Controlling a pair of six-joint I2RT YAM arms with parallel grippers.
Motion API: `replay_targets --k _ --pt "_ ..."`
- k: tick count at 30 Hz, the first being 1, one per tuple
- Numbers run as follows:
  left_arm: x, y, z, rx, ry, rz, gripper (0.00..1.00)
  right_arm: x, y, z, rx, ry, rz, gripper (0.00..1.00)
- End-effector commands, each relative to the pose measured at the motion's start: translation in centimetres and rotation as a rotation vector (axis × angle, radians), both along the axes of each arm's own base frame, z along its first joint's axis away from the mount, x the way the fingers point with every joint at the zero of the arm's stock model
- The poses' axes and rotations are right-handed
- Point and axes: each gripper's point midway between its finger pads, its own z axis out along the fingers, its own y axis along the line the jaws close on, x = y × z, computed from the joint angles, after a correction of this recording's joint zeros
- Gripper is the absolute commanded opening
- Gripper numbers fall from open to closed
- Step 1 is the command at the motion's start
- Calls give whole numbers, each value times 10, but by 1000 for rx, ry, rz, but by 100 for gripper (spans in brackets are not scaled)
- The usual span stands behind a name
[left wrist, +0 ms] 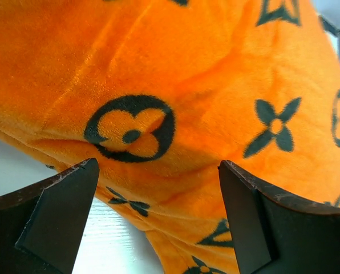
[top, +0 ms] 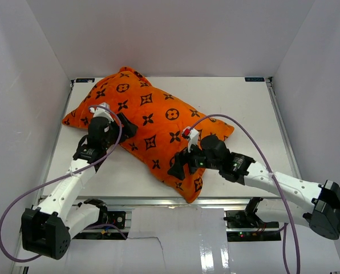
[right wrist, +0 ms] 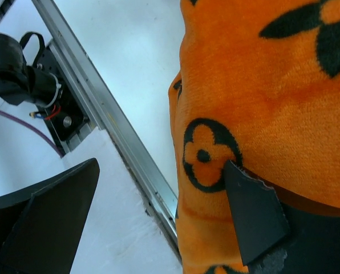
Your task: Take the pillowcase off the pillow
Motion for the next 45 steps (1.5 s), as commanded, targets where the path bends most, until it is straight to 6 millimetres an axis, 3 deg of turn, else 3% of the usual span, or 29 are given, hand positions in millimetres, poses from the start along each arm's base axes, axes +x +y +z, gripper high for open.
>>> replay_targets --k 1,3,4,5,7,8,9,11,12,14,15,16,17,18,20,21,23,25,28,30,32,33,34,36,40,42,43,45 --pt "-2 -9 53 -40 -149 -54 97 7 14 4 133 -33 -26 95" --pt "-3 -17 61 -46 -129 -98 97 -1 20 -9 183 28 -18 95" --pt "-2 -18 66 -40 -129 -106 97 -5 18 -31 165 58 -32 95" --pt "2 -19 80 -40 -153 -110 97 -2 20 -31 187 52 -47 95" --pt "4 -17 84 -24 -145 -104 97 17 15 -45 136 61 -167 95" --pt "4 -18 93 -11 -160 -120 98 26 3 -61 54 75 -236 93" --pt "2 -22 97 -16 -162 -151 98 52 -12 -65 22 60 -347 93" --pt "-2 -24 104 -11 -165 -177 97 76 -34 -66 29 91 -422 92" --pt "-4 -24 110 -11 -175 -181 97 105 -62 -65 60 123 -508 92" --pt "-7 -18 112 6 -178 -159 97 136 -96 -62 82 135 -622 92" --pt "-9 -15 113 16 -180 -148 97 164 -129 -65 84 142 -727 92" --pt "-10 -12 113 25 -182 -137 97 178 -143 -63 81 135 -764 92" --pt "-12 -11 111 31 -176 -137 97 202 -154 -45 108 105 -798 92" --pt "-14 -11 110 34 -175 -140 97 224 -179 -53 100 140 -859 92" --pt "-21 -11 103 35 -152 -151 97 245 -195 -51 100 187 -882 93" --pt "-22 -10 101 45 -143 -152 97 263 -199 -40 120 189 -862 93" --pt "-24 5 96 86 -115 -85 97 264 -197 -36 86 196 -819 93" --pt "-24 23 93 134 -104 2 97 259 -193 -20 105 159 -787 93" --pt "-26 59 85 232 -55 174 95 239 -192 1 126 91 -757 93" --pt "-30 78 68 296 8 262 95 222 -190 15 130 50 -721 93" --pt "-34 80 44 298 77 285 95 203 -183 16 121 58 -688 93" --pt "-35 77 36 281 94 280 95 193 -180 32 148 15 -672 93" --pt "-34 65 25 245 114 224 93 184 -177 25 146 21 -658 93" --pt "-31 44 6 197 143 127 85 166 -166 39 170 -23 -612 94" --pt "-32 14 -14 111 178 21 78 138 -153 49 171 -58 -554 94" --pt "-35 -21 -7 -19 130 -85 76 125 -148 53 178 -89 -531 94" --pt "-47 -44 -16 -51 132 -167 76 121 -148 52 174 -94 -524 93" --pt "-59 -85 0 -148 76 -268 75 114 -149 50 163 -108 -518 94"
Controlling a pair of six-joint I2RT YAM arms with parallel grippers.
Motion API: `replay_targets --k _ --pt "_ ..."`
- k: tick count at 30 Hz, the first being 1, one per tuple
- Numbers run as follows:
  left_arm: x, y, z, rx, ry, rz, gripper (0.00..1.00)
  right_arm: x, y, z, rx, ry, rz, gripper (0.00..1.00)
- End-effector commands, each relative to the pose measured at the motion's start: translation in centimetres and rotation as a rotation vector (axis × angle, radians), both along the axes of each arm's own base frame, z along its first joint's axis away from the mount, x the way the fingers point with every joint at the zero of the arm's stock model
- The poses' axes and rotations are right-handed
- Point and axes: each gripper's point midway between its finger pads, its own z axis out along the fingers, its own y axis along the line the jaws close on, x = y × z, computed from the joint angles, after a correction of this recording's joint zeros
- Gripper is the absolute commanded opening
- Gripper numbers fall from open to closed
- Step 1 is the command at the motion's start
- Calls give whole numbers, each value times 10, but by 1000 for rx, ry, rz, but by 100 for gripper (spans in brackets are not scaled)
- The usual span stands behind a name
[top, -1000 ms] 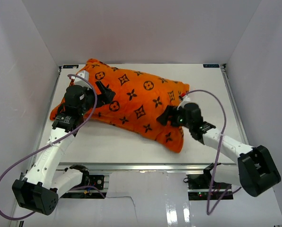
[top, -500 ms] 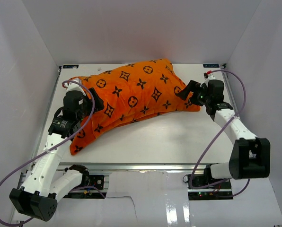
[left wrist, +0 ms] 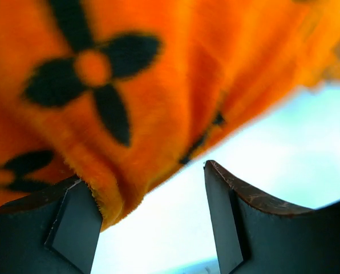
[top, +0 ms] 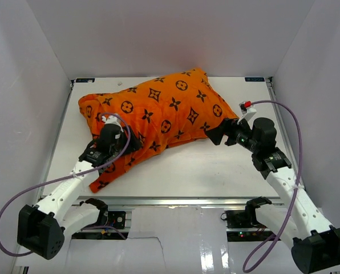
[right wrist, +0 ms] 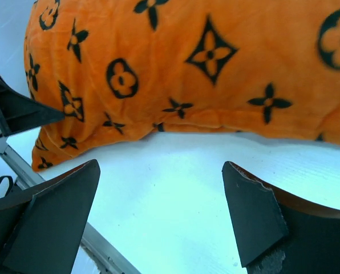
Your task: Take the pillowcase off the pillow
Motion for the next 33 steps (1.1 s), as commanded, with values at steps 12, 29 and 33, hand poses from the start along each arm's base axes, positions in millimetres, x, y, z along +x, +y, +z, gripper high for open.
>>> replay_targets --k 12,29,33 --pt "-28 -206 96 -221 -200 -474 81 -29 -7 -15 -90 -49 38 98" --pt "-76 -133 106 -188 -227 -438 94 -48 81 17 -183 -158 262 83" --pt "-84 -107 87 -162 -209 -367 94 -50 113 21 -229 -177 290 82"
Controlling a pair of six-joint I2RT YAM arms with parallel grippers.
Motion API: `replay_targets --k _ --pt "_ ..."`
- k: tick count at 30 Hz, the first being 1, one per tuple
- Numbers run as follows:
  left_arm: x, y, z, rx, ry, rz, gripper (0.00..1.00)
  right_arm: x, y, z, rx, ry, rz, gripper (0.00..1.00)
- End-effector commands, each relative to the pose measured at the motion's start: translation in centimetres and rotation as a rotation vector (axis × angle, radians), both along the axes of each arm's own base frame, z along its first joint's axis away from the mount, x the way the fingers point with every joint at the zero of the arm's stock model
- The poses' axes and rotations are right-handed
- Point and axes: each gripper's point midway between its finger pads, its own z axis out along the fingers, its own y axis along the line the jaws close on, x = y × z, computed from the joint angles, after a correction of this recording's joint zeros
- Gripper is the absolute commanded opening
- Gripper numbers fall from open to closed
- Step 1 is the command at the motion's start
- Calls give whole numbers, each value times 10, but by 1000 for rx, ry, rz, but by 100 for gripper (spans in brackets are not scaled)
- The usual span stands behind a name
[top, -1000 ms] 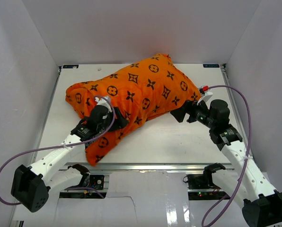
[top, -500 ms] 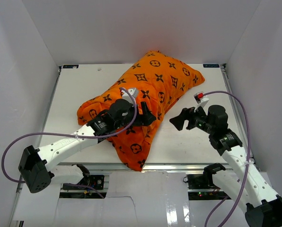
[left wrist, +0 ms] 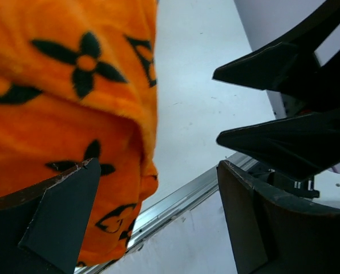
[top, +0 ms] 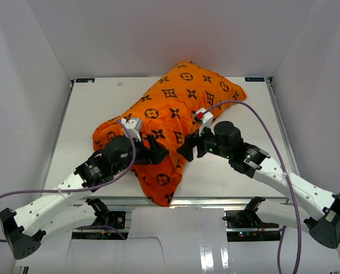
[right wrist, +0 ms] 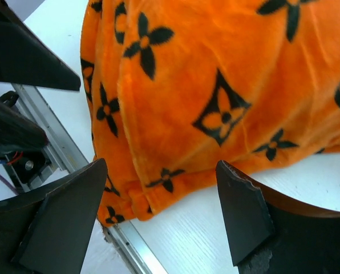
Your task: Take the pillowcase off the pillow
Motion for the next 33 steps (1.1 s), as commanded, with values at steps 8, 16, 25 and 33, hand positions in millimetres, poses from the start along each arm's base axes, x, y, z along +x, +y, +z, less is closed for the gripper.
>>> replay_targets --k 8,16,25,33 --pt "-17 55 -36 -41 54 185 94 33 63 2 -218 -213 -165 82" --pt "-13 71 -61 -24 77 275 90 68 62 -19 -364 -256 -325 61" --pt "3 74 -56 81 77 336 82 64 53 -4 -335 -274 -331 52" --pt "28 61 -75 210 115 387 86 65 57 -24 -356 -238 -297 8"
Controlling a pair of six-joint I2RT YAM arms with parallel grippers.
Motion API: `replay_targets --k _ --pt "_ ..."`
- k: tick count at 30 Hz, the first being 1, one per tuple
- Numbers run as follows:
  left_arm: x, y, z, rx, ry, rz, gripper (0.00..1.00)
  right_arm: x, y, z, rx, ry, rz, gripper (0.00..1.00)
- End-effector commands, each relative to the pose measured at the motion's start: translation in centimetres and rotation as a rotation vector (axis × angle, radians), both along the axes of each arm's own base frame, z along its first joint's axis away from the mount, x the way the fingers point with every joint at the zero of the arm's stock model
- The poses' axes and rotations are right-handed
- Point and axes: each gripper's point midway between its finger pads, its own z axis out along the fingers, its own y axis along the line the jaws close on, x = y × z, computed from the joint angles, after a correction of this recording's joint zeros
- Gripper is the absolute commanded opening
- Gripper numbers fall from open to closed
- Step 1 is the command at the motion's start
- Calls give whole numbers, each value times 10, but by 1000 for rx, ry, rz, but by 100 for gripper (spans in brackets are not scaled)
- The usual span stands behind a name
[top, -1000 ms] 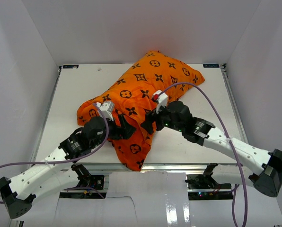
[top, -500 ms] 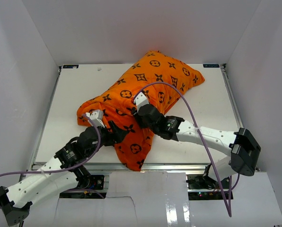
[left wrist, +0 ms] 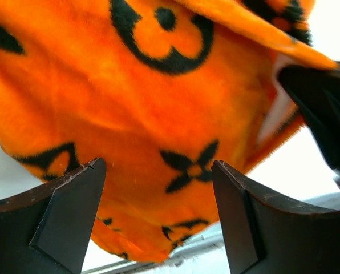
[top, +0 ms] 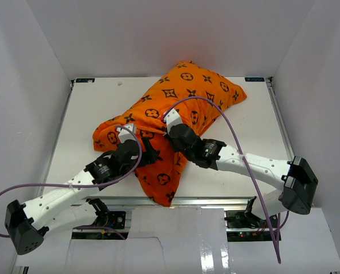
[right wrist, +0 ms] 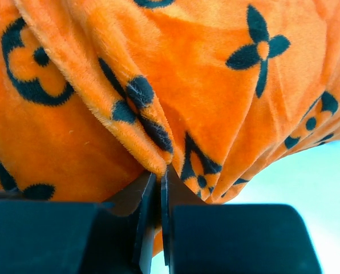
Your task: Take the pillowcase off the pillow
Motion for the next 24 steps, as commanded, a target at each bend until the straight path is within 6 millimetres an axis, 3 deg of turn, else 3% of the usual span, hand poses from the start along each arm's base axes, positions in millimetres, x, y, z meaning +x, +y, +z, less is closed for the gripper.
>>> replay_targets --k 1,5,8,9,11,12,18,24 --pt "14 7 -2 71 -8 70 86 9 0 6 43 -4 -19 8" --pt "12 31 -26 185 49 161 76 17 -11 1 75 15 -47 8" --pt "7 51 -32 231 55 226 51 18 -24 2 131 20 -82 8" --pt "6 55 -33 236 55 234 37 18 -24 12 180 5 -74 8" --pt "1 63 -29 221 47 246 18 15 -33 3 192 16 -86 8" --pt "-2 65 -30 211 48 252 0 16 -32 13 233 -6 -87 8" --pt "-8 83 -20 169 32 332 0 16 -38 14 274 -6 -112 8" --pt "-16 107 -17 201 53 441 0 11 -26 10 297 20 -53 8"
